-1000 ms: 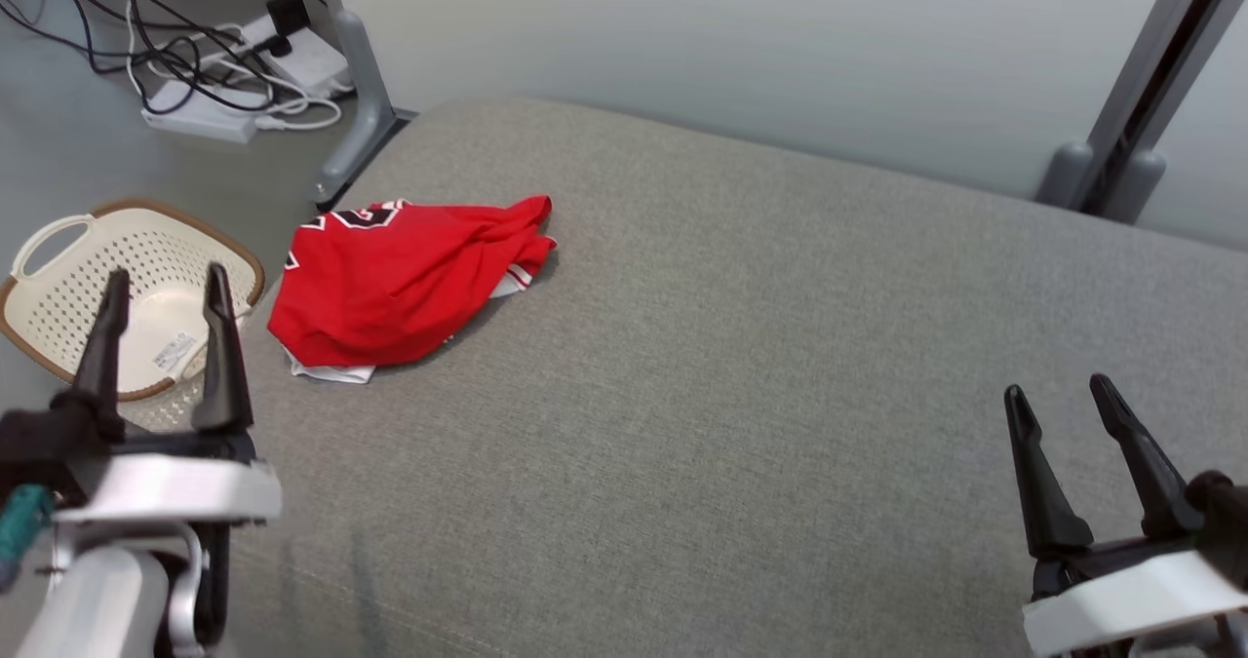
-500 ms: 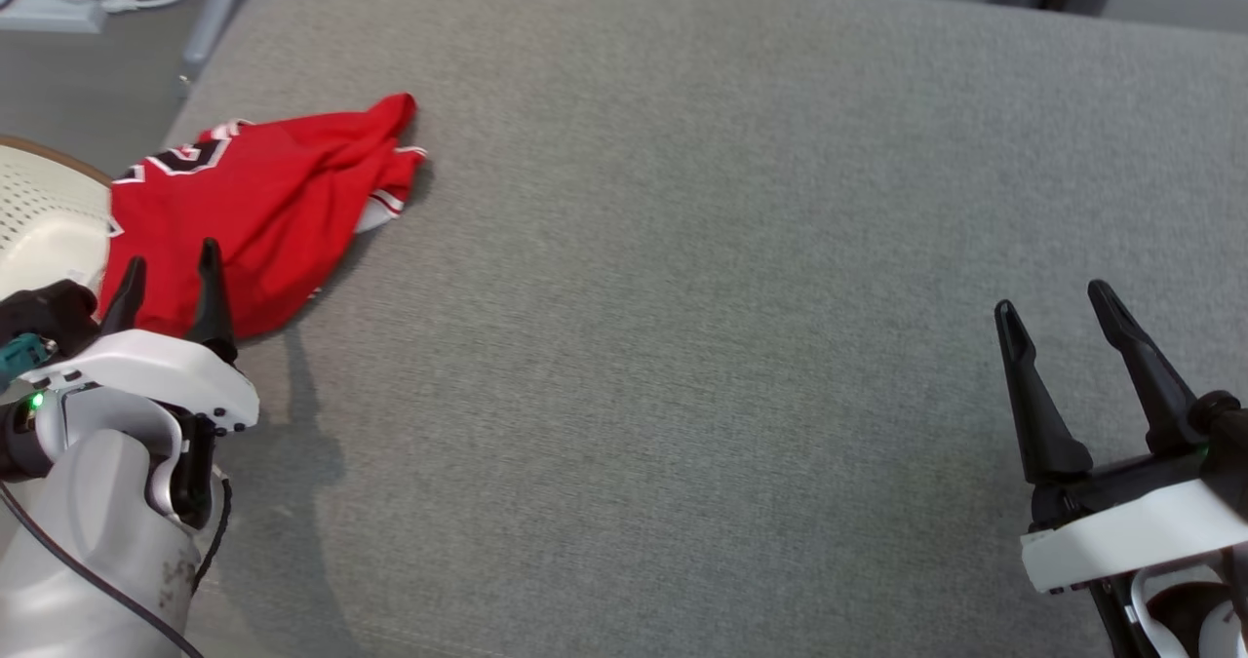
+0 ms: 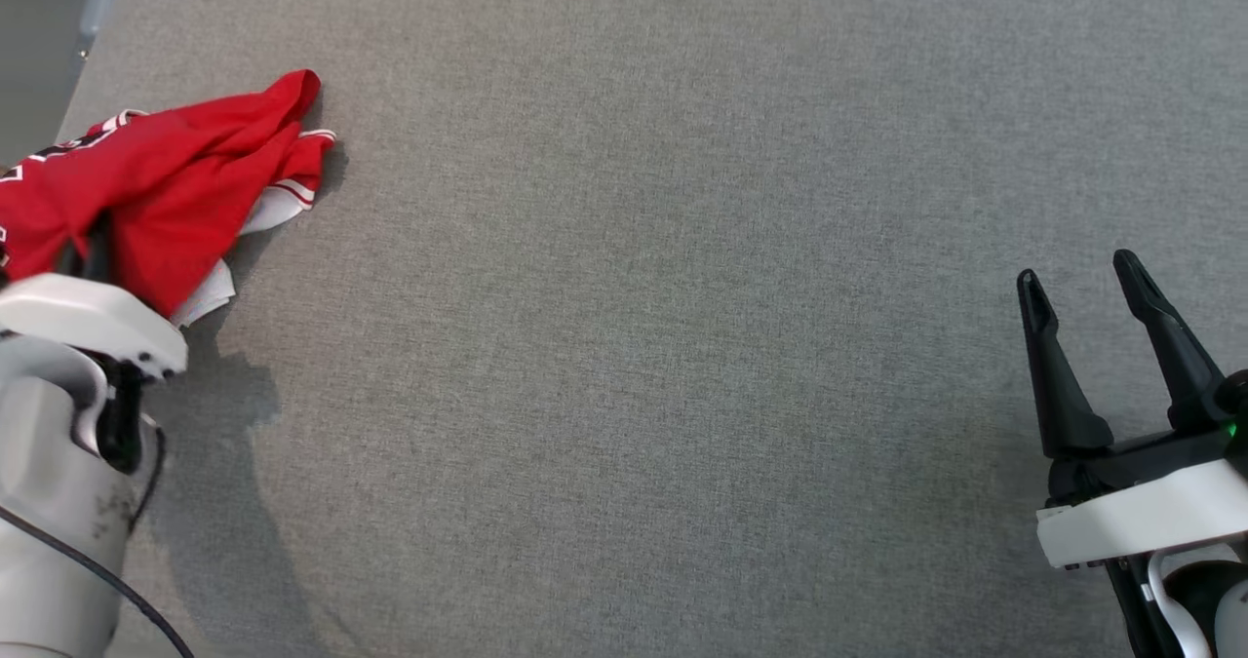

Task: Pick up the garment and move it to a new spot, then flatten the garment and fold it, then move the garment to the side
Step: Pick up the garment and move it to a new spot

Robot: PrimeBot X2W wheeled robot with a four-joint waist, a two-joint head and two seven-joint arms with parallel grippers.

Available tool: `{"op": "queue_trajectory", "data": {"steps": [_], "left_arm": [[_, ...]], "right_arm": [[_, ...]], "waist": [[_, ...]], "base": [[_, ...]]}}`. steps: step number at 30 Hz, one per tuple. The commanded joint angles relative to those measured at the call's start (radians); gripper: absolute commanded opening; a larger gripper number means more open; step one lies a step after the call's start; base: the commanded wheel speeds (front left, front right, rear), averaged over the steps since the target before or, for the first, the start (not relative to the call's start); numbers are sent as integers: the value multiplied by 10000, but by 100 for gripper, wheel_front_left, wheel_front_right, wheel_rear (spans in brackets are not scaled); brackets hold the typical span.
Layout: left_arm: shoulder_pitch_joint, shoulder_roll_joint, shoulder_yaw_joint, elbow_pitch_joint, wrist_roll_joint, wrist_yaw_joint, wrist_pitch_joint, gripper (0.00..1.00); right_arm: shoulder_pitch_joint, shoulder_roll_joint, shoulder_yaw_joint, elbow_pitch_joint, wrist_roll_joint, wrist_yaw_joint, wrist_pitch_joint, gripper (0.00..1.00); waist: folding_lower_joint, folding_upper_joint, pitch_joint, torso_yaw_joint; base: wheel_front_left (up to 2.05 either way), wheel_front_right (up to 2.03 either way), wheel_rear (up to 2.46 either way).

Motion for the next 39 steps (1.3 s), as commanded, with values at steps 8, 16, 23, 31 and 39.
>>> {"op": "queue_trajectory", "data": {"steps": [8,16,23,31,39], "left_arm": [[770,545,1060,-3767,1344,870,-69,0],[3105,259,1222,-7860,2463,1706,-70,0],[5767,-47,948,-11132,2725,2487,722,0],[6807,-225,30,-13074,2865,2491,1850,0],[5644,-772,-1984,-12325,3024,1416,2633,0]], "right_arm": [[132,101,-353,167,-4,-3,-313,100],[498,250,-371,465,146,-3,-617,100],[833,344,-232,732,312,-3,-887,100],[806,384,-53,684,456,-3,-912,100],[565,391,159,917,804,-3,-1224,100]], "waist": [[0,0,-877,-121],[0,0,-1928,-587],[0,0,-2492,-1332],[0,0,-2472,-2464],[0,0,-1889,-4147]], "base": [[0,0,0],[0,0,0],[0,0,0],[0,0,0],[0,0,0]]}}
